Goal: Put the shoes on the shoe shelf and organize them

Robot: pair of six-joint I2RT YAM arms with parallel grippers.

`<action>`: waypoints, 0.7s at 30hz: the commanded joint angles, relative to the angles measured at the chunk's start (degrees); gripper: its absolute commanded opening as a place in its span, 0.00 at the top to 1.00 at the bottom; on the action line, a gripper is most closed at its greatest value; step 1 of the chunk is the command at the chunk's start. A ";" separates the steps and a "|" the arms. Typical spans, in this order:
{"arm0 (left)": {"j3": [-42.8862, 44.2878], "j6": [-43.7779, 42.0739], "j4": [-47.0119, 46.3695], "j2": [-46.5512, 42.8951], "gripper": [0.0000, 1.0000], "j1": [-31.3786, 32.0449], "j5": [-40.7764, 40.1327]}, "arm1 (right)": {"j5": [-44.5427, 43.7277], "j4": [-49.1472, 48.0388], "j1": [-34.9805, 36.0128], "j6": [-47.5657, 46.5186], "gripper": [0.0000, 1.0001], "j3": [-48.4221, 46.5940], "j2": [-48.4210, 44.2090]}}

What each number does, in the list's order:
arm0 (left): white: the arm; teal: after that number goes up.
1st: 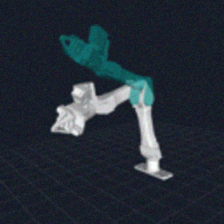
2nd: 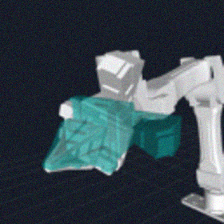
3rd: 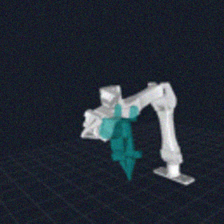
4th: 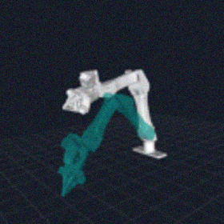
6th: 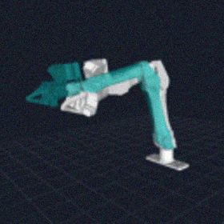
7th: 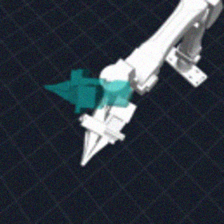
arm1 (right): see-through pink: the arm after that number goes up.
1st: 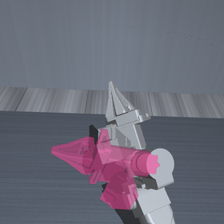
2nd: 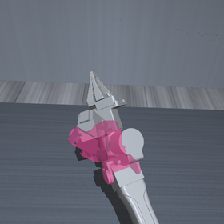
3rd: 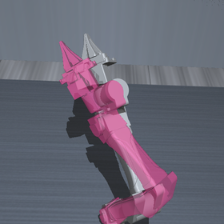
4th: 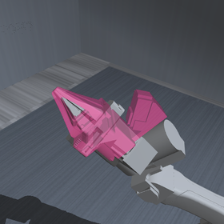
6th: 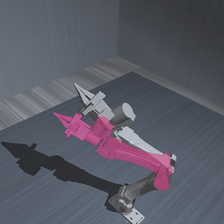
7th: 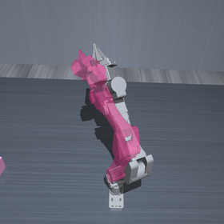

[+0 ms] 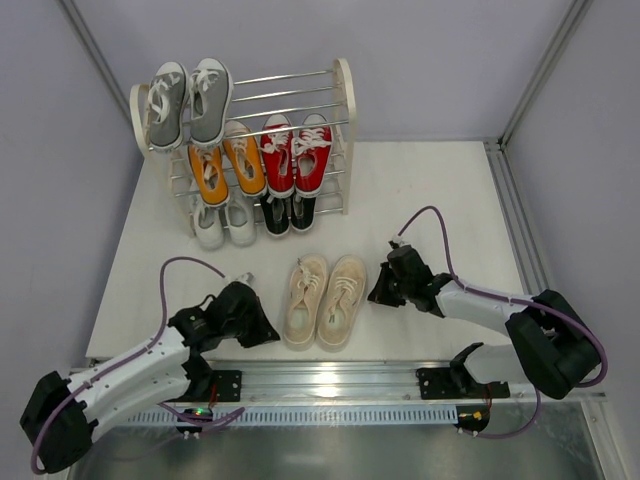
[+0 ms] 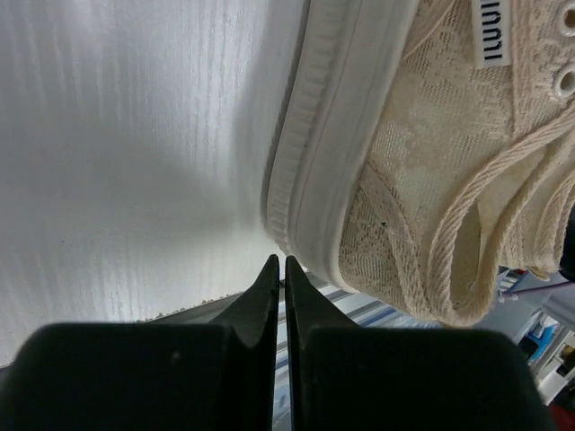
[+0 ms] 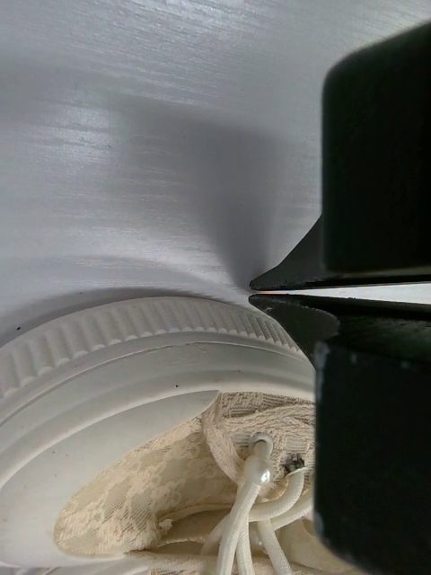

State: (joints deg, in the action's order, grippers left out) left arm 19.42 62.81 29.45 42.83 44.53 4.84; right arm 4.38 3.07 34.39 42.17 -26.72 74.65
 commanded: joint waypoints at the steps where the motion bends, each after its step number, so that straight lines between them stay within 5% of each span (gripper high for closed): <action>1: 0.88 1.88 -4.04 2.51 1.00 0.20 7.10 | -1.39 -0.52 0.24 -0.95 0.96 -0.18 0.58; 7: -3.59 7.14 -18.96 10.34 1.00 0.29 17.11 | -1.13 -1.49 0.32 -0.86 0.96 0.26 1.64; 21: -4.74 9.36 -19.87 9.37 1.00 0.64 16.17 | -0.78 -2.72 0.15 -0.95 0.96 0.35 3.13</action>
State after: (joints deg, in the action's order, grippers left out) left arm 15.22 71.37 14.33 50.68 45.04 21.12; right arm 4.47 0.05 34.39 42.19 -26.72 76.23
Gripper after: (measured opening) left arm 0.003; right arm 0.040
